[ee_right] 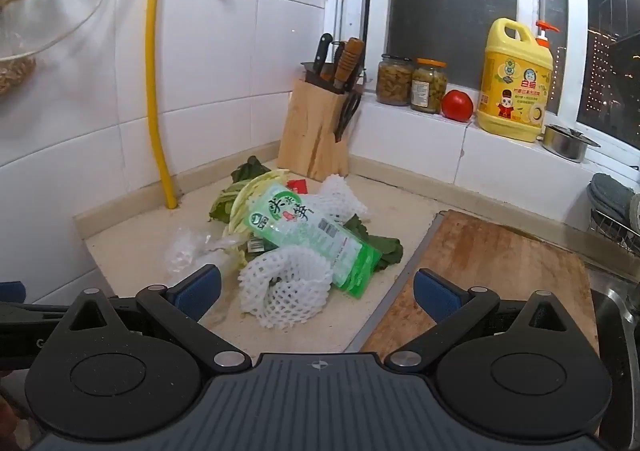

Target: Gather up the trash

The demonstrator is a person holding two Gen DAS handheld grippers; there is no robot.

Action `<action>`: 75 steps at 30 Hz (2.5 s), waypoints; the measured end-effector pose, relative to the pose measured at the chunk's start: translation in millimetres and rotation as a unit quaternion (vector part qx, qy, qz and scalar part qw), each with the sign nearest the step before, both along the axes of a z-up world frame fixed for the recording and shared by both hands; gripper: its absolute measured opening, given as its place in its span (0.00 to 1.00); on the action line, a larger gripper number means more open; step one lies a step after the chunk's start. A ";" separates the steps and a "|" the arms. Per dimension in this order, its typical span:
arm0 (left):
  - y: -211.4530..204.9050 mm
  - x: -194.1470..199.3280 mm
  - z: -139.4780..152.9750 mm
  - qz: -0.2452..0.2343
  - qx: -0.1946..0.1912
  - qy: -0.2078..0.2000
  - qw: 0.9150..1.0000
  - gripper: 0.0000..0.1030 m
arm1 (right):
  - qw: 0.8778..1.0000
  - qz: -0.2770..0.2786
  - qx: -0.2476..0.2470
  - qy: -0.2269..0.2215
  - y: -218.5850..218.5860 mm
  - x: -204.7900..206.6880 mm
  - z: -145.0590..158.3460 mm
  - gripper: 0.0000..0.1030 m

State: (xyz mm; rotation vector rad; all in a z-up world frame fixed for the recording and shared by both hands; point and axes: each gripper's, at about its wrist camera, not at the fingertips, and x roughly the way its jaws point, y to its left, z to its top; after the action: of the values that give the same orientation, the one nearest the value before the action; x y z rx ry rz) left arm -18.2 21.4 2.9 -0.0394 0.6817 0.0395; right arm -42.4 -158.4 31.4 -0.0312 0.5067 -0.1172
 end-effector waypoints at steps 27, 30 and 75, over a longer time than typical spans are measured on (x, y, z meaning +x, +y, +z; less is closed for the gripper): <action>63.7 -14.3 -15.7 0.099 -0.008 0.018 0.995 0.95 | 0.994 0.103 -0.014 0.029 73.9 18.1 -9.2 1.00; 66.2 -10.4 -16.7 0.105 -0.011 0.019 0.994 0.95 | 0.993 0.113 -0.016 0.027 79.4 22.5 -8.5 1.00; 51.3 -0.9 -35.0 0.097 -0.010 0.060 0.993 0.93 | 0.992 0.114 -0.021 0.055 70.3 36.4 -21.5 1.00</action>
State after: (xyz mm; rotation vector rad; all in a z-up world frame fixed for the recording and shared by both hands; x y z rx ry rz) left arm -19.1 72.7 -32.1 -0.1237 0.7966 0.2239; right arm -6.0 -88.1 9.9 -0.1366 0.6082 0.0979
